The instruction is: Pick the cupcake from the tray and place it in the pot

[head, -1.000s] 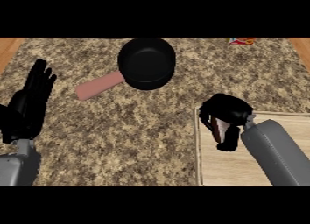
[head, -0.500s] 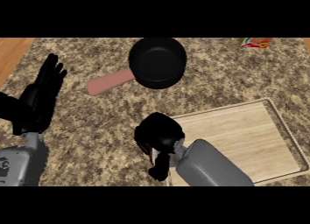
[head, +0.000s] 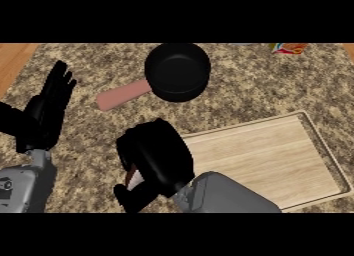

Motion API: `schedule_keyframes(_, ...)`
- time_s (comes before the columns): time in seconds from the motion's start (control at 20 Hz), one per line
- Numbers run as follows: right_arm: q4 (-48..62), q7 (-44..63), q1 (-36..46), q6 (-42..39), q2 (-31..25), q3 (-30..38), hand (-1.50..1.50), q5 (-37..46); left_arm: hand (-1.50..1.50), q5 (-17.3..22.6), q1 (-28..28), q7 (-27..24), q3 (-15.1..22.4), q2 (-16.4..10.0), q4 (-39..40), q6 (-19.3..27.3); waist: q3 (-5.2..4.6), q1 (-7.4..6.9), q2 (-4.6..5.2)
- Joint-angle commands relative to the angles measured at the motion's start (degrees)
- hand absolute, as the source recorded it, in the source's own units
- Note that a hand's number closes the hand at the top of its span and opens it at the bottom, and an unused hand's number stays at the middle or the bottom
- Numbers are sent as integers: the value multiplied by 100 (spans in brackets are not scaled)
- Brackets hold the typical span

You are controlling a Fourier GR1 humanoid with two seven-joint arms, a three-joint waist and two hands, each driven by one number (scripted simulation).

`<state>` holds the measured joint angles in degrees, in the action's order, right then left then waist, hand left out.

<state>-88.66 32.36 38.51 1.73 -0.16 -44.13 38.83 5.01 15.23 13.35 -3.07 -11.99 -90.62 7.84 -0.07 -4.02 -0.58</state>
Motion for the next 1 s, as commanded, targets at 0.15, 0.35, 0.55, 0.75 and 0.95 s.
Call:
schedule_keyframes(0.15,-331,2058,1544,1505,15,-19,150,250,0,-37,-60,-246,-72,59,215,42,-9,162,29)
schedule_keyframes(0.35,541,2747,2761,1888,16,147,150,114,0,41,-100,-38,-156,-69,8,-27,-7,100,49)
schedule_keyframes(0.55,1185,2512,3081,2246,15,428,150,-377,0,131,-310,-157,-284,-159,-150,-158,0,184,65)
schedule_keyframes(0.75,2014,1655,2913,2642,15,672,150,-577,0,95,-317,59,-259,-140,-397,-82,4,227,80)
schedule_keyframes(0.95,2717,1146,3232,2983,16,881,150,-1375,0,48,71,-13,-321,-100,96,-33,1,204,113)
